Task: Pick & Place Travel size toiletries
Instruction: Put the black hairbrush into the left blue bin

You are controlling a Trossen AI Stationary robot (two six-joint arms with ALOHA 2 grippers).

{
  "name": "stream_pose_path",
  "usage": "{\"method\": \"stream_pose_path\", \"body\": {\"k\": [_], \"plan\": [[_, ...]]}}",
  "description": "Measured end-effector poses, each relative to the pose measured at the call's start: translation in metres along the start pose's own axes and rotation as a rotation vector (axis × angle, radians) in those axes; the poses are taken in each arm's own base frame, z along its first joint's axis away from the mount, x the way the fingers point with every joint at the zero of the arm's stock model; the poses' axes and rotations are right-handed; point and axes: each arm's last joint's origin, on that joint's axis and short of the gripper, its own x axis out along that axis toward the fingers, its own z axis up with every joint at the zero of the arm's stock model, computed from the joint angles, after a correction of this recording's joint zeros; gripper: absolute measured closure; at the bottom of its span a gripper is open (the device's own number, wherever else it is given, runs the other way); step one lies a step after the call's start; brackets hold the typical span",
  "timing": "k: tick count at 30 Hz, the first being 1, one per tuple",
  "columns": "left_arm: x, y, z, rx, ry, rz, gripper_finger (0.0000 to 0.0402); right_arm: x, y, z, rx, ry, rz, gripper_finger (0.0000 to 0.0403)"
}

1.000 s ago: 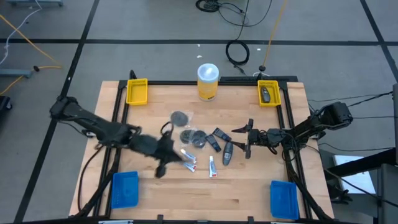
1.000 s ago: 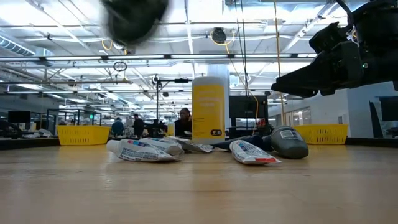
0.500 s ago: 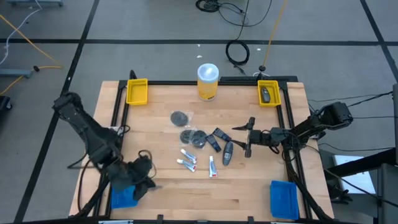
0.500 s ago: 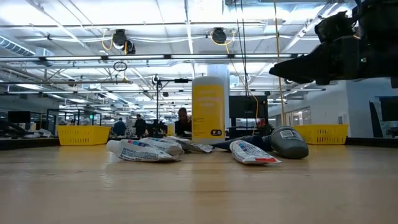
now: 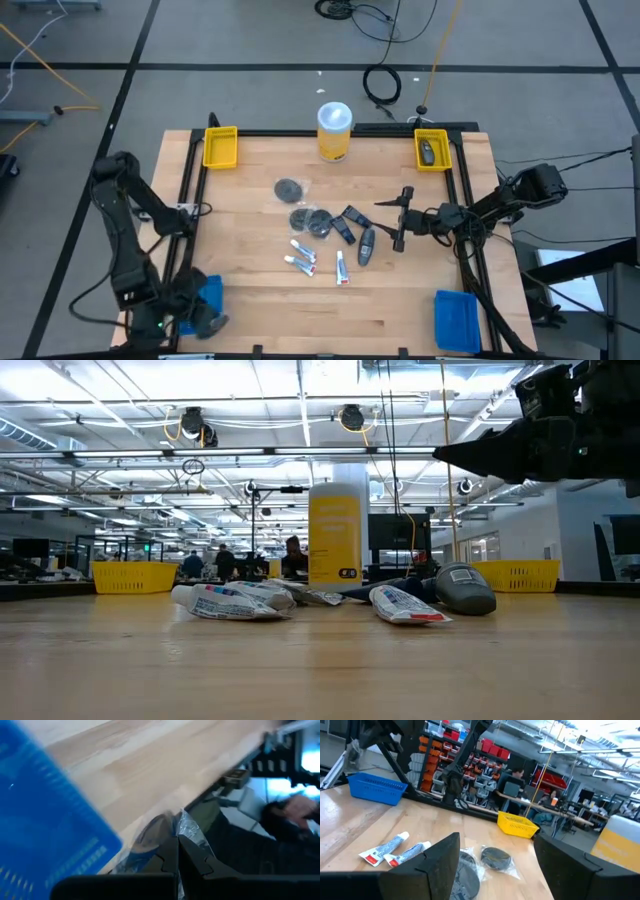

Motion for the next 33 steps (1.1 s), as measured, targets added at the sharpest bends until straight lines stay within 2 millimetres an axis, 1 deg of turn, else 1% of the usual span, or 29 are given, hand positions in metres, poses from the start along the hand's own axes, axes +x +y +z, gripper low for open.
{"method": "stream_pose_path", "body": {"k": [3, 10, 16, 22, 27, 33], "plan": [[-0.005, 0.010, -0.006, -0.043, 0.006, 0.042, 0.0401, 0.000, 0.000, 0.000, -0.011, 0.000, 0.000, 0.0154], [-0.009, 0.024, 0.001, 0.052, -0.087, 0.137, 0.0401, 0.000, 0.000, 0.000, -0.012, -0.002, 0.000, 0.0154], [-0.009, 0.027, 0.004, 0.062, -0.092, 0.195, 0.0401, 0.000, 0.000, 0.000, 0.006, -0.003, 0.000, 0.0154], [-0.011, 0.033, 0.015, 0.071, -0.120, 0.335, 0.0401, 0.000, 0.000, 0.000, 0.010, -0.001, 0.001, 0.0154], [-0.013, 0.031, 0.023, 0.062, -0.139, 0.356, 0.0401, 0.000, 0.000, 0.000, 0.026, 0.000, 0.001, 0.0154], [-0.013, 0.030, 0.023, 0.032, -0.104, 0.375, 0.0401, 0.000, 0.000, 0.000, 0.029, 0.000, 0.001, 0.0154]]}}
